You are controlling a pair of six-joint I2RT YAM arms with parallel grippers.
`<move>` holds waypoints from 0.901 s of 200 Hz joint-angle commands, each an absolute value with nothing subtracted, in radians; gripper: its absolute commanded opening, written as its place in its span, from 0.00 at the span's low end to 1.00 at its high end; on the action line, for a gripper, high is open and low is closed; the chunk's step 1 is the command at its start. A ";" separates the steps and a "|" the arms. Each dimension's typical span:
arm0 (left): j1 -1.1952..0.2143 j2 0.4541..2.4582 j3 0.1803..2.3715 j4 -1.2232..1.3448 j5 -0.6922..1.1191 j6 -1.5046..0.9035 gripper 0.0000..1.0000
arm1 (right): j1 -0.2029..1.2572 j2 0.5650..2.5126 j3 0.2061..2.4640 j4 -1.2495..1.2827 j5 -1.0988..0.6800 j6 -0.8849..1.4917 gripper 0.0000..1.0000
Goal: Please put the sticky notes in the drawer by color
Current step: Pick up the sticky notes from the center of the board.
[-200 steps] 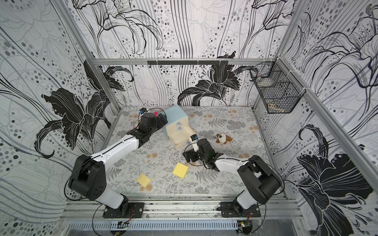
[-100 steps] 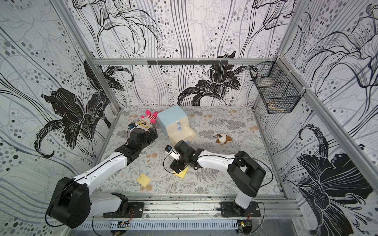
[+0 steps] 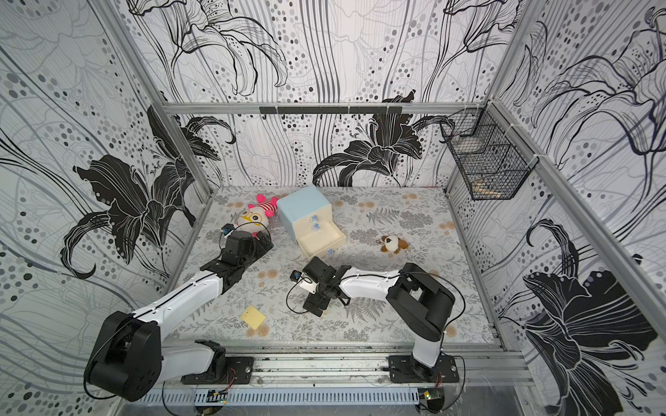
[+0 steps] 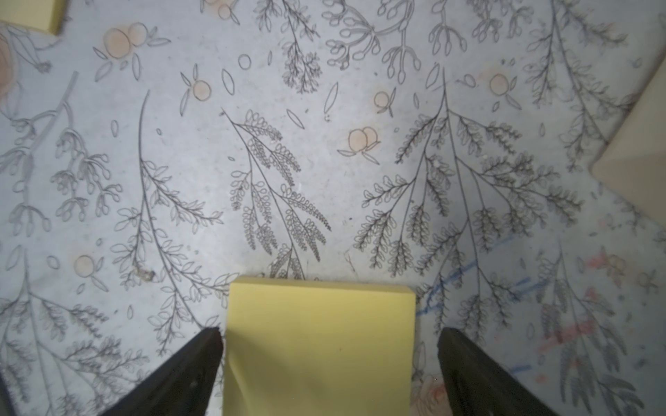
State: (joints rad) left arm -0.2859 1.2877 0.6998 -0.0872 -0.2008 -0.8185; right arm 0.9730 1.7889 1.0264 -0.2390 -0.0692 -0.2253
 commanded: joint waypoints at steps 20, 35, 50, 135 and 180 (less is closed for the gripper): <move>-0.279 1.318 0.701 -0.036 -0.184 -0.816 0.97 | 0.974 1.817 1.001 -0.268 -0.058 -0.216 0.94; -0.280 1.327 0.702 -0.035 -0.181 -0.818 0.97 | 0.976 1.815 0.997 -0.268 -0.049 -0.217 0.92; -0.280 1.328 0.701 -0.033 -0.179 -0.821 0.97 | 0.978 1.813 0.997 -0.274 -0.040 -0.220 0.90; -0.279 1.330 0.707 -0.041 -0.175 -0.818 0.97 | 0.980 1.807 0.992 -0.266 -0.016 -0.213 0.77; -0.279 1.326 0.708 -0.044 -0.170 -0.819 0.97 | 0.981 1.781 0.979 -0.244 -0.015 -0.203 0.73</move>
State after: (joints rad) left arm -0.2859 1.3251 0.6998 -0.0681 -0.1799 -0.8185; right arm 0.9760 1.7958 1.0149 -0.2291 -0.0616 -0.2214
